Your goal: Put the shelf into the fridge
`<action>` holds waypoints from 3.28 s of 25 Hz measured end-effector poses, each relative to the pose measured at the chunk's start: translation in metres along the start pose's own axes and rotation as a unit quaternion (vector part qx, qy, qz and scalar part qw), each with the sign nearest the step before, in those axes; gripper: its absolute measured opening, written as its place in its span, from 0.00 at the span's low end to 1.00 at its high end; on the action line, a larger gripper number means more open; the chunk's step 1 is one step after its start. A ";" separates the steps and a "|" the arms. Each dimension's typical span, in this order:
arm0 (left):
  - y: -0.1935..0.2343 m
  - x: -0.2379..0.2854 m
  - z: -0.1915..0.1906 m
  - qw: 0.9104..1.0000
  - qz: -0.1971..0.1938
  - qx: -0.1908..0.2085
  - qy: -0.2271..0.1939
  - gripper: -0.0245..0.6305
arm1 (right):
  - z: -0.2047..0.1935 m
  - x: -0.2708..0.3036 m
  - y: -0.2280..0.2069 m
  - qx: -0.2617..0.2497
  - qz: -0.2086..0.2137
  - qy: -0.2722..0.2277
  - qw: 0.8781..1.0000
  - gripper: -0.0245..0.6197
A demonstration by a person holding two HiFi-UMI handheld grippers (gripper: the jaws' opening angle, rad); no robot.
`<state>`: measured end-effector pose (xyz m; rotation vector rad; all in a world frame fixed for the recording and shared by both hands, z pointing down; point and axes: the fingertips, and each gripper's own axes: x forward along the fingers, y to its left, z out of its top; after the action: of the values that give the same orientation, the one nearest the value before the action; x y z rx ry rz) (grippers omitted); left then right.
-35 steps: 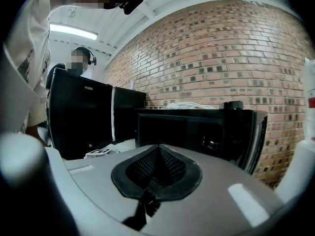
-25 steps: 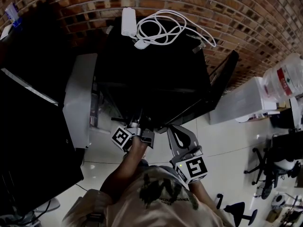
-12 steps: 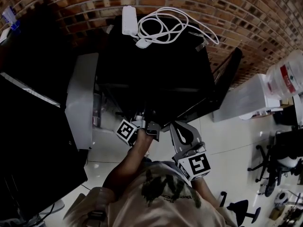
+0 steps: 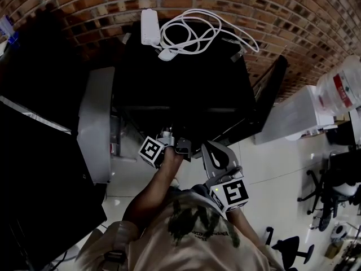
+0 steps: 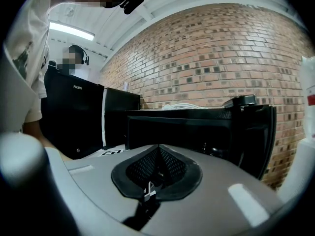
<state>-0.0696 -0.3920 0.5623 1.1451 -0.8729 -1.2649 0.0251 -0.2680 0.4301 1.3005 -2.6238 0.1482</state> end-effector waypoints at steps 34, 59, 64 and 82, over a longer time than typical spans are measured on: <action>0.020 0.058 0.018 0.999 -0.014 0.036 0.021 0.16 | -0.006 0.034 -0.024 0.020 -0.011 -0.002 1.000 0.04; -0.012 -0.039 -0.001 0.998 -0.022 0.041 0.040 0.27 | -0.011 -0.020 0.020 0.026 0.021 -0.010 0.999 0.04; -0.034 -0.075 -0.010 0.997 -0.040 0.056 0.038 0.14 | -0.009 -0.037 0.033 0.027 0.034 -0.015 0.999 0.04; -0.112 -0.184 -0.092 0.979 -0.110 0.156 0.073 0.06 | -0.009 -0.130 0.059 0.037 0.061 -0.039 0.997 0.04</action>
<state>-0.0362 -0.1896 0.4502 1.5999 -0.8720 -1.2288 0.0558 -0.1300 0.4095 1.1908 -2.7906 0.2188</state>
